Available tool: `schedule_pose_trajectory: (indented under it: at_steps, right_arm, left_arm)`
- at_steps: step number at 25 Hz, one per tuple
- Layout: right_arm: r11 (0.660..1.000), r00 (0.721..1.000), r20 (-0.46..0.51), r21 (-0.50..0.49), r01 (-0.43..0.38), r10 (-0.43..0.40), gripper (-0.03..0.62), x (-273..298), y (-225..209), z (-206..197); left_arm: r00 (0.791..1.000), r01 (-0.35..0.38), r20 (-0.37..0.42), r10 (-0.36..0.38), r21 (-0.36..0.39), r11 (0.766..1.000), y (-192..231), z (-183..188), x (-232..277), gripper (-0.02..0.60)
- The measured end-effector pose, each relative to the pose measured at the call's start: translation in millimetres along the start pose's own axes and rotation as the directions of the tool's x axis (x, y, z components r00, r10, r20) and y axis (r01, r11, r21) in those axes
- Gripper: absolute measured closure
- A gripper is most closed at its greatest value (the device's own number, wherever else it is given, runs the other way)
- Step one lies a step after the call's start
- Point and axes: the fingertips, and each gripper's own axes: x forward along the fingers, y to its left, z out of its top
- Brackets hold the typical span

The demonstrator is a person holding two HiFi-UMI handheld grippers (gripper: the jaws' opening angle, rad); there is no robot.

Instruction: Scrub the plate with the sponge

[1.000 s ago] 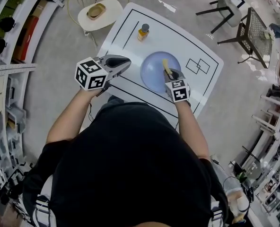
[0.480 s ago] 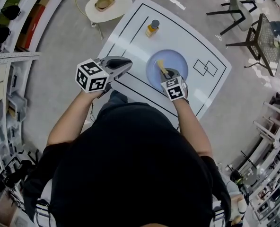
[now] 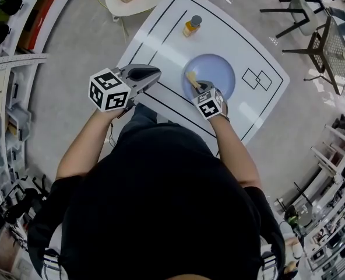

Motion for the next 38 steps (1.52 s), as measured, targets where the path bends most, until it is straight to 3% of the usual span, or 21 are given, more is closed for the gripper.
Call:
schedule_pose_trajectory:
  at_steps: [14, 38]
  right_arm:
    - [0.998, 0.997, -0.051, -0.001, -0.061, 0.06, 0.559, 18.5, 14.1, -10.8]
    - [0.998, 0.997, -0.054, -0.003, -0.056, 0.056, 0.559, 29.4, 5.2, -7.1]
  left_arm:
    - [1.0, -0.003, -0.018, 0.002, -0.044, 0.999, 11.6, -14.1, 2.0, 0.555]
    - [0.999, 0.018, -0.046, -0.021, -0.064, 0.998, 17.9, -21.9, 15.5, 0.555]
